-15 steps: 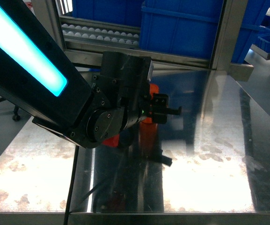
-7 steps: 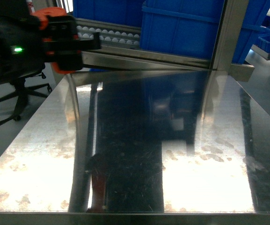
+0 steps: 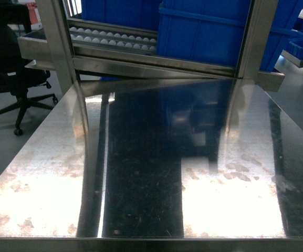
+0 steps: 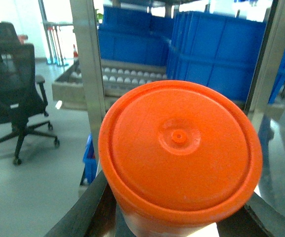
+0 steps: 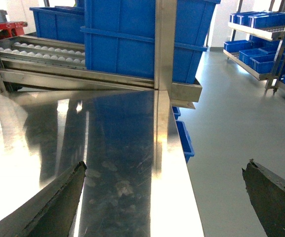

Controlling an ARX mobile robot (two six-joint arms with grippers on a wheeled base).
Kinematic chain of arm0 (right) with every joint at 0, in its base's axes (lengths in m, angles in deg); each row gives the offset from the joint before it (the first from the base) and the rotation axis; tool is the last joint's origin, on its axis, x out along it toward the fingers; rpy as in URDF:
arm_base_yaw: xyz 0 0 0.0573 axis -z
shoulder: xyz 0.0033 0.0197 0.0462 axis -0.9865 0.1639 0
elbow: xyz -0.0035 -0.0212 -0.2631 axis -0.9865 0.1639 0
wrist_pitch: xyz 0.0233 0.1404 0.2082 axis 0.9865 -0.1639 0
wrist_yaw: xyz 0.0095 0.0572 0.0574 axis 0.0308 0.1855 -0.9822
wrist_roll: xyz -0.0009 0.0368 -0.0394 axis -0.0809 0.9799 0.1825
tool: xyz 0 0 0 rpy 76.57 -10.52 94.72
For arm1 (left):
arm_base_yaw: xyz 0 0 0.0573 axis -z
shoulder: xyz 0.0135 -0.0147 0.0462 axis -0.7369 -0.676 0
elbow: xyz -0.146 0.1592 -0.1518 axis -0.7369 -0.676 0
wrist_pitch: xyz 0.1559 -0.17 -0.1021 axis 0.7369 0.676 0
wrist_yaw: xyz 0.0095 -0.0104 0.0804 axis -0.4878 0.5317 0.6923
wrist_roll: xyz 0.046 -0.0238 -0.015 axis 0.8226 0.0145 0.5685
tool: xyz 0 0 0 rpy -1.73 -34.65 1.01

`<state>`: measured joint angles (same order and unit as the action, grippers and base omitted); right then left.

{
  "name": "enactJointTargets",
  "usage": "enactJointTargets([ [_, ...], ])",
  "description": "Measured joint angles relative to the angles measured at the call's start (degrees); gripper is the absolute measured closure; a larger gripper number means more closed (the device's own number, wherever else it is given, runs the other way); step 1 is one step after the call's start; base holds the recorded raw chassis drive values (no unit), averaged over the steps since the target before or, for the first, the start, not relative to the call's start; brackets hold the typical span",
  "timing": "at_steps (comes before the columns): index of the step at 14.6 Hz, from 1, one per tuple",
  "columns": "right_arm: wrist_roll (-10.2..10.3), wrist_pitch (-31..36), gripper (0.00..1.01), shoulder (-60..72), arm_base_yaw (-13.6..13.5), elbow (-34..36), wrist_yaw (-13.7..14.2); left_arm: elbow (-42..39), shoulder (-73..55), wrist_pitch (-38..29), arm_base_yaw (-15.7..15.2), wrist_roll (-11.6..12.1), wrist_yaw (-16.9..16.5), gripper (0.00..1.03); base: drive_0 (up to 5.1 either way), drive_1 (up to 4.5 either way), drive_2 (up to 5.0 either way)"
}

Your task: Pick capacitor and pack into box

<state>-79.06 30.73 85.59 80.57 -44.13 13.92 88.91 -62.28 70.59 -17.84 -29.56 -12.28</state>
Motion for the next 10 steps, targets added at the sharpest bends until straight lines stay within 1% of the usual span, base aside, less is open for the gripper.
enactJointTargets([
  [1,0.0,0.0,0.03,0.0,0.0,0.0,0.02,0.35,1.86,-0.44,-0.09,-0.15,0.31,0.59,0.0,0.0,0.0],
  [2,0.0,0.0,0.03,0.0,0.0,0.0,0.0,0.37,1.05,0.28,-0.31,-0.33,0.35,0.59,0.0,0.0,0.0],
  [3,0.0,0.0,0.03,0.0,0.0,0.0,0.0,0.22,1.33,4.24,-0.76,-0.92,1.31,0.59,0.0,0.0,0.0],
  [5,0.0,0.0,0.03,0.0,0.0,0.0,0.0,-3.93,6.08,5.51,-7.61,-1.03,-3.37,0.59,0.0,0.0,0.0],
  [7,0.0,0.02,0.03,0.0,0.0,0.0,0.0,-6.27,10.1,5.57,-13.18,-1.07,-8.85,0.59,0.0,0.0,0.0],
  [9,0.0,0.0,0.03,0.0,0.0,0.0,0.0,-8.98,12.59,6.47,-17.51,-1.07,-13.35,0.59,0.0,0.0,0.0],
  [10,0.0,0.0,0.03,0.0,0.0,0.0,0.0,-9.64,13.57,6.8,-18.86,-1.05,-14.73,0.59,0.0,0.0,0.0],
])
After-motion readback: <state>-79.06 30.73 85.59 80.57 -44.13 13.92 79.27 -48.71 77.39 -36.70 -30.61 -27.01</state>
